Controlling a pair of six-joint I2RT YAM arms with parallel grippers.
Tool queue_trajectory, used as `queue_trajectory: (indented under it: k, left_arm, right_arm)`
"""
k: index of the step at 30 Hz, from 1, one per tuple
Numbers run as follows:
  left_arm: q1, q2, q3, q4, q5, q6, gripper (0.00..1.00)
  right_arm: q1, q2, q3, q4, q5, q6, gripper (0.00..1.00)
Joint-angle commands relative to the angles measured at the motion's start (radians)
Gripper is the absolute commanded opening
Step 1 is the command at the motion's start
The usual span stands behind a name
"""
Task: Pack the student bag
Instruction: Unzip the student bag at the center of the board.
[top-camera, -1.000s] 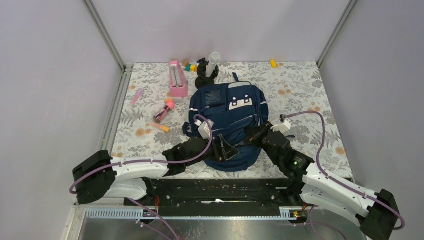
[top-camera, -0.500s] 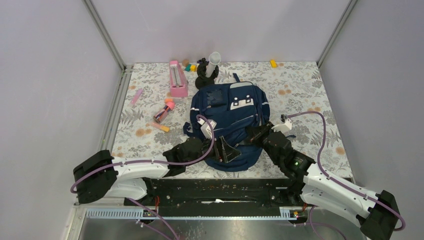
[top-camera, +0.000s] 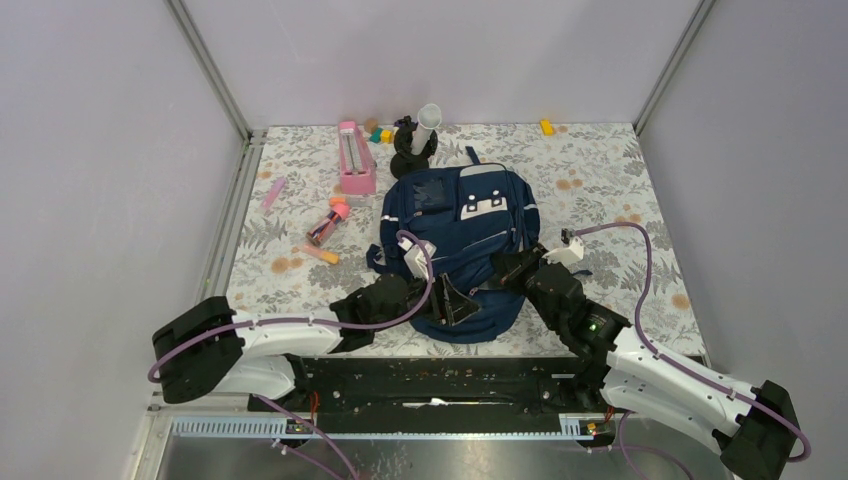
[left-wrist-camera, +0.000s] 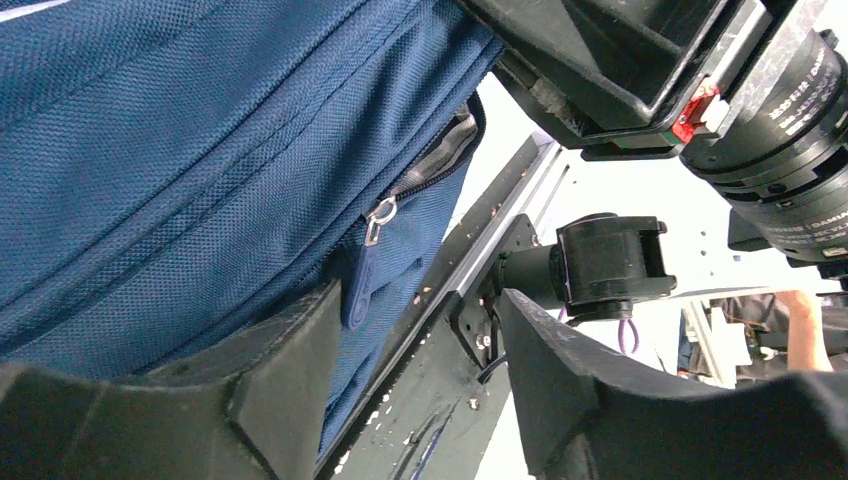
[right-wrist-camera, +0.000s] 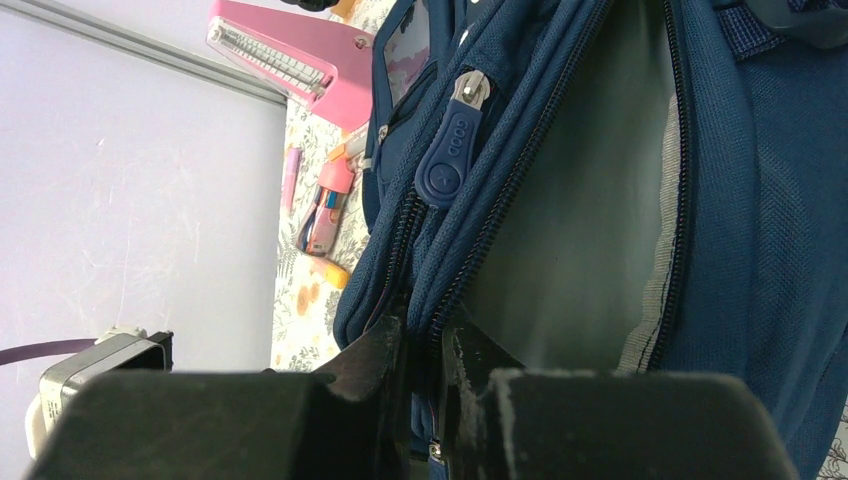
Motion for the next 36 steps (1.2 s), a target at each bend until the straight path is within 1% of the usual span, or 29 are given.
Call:
queue_trajectory:
  k: [1,7,9,12,14,18,22,25,27,30,32,34,36]
  left_arm:
    - [0.003,0.013,0.033,0.004,0.011,0.006,0.56]
    - [0.014,0.055,0.04,0.019,0.047,-0.014,0.46]
    - [0.018,0.072,0.046,0.022,0.059,-0.017,0.41]
    - [0.023,0.092,0.047,0.045,0.073,-0.027,0.32]
    - [0.024,0.105,0.053,0.048,0.082,-0.022,0.24]
    - [0.027,0.141,0.058,0.073,0.1,-0.02,0.14]
    - [0.029,0.17,0.06,0.119,0.126,-0.021,0.0]
    - [0.029,0.178,0.057,0.15,0.139,-0.022,0.0]
    - [0.029,0.179,0.053,0.157,0.138,-0.021,0.06]
    - [0.029,0.182,0.045,0.171,0.127,-0.022,0.22]
    - [0.029,0.189,0.048,0.171,0.125,-0.023,0.26]
    - [0.029,0.202,0.051,0.18,0.125,-0.032,0.36]
    - [0.029,0.211,0.051,0.195,0.127,-0.04,0.39]
  right_arm:
    - [-0.022,-0.03,0.027,0.094,0.131,-0.042,0.0]
    - [-0.022,-0.038,0.022,0.094,0.134,-0.051,0.0]
    - [-0.022,-0.038,0.022,0.095,0.134,-0.06,0.0]
    - [-0.023,-0.041,0.025,0.082,0.14,-0.068,0.0]
    - [-0.021,-0.043,0.024,0.082,0.142,-0.072,0.0]
    - [-0.022,-0.047,0.026,0.082,0.145,-0.078,0.0]
    - [-0.022,-0.046,0.028,0.082,0.146,-0.084,0.0]
    - [-0.022,-0.047,0.026,0.082,0.15,-0.088,0.0]
    - [-0.022,-0.045,0.026,0.082,0.149,-0.088,0.0]
    - [-0.022,-0.044,0.027,0.082,0.149,-0.092,0.0]
    - [-0.022,-0.042,0.029,0.082,0.15,-0.096,0.0]
    - [-0.022,-0.04,0.031,0.083,0.153,-0.106,0.0]
    - [-0.022,-0.038,0.033,0.083,0.153,-0.117,0.0]
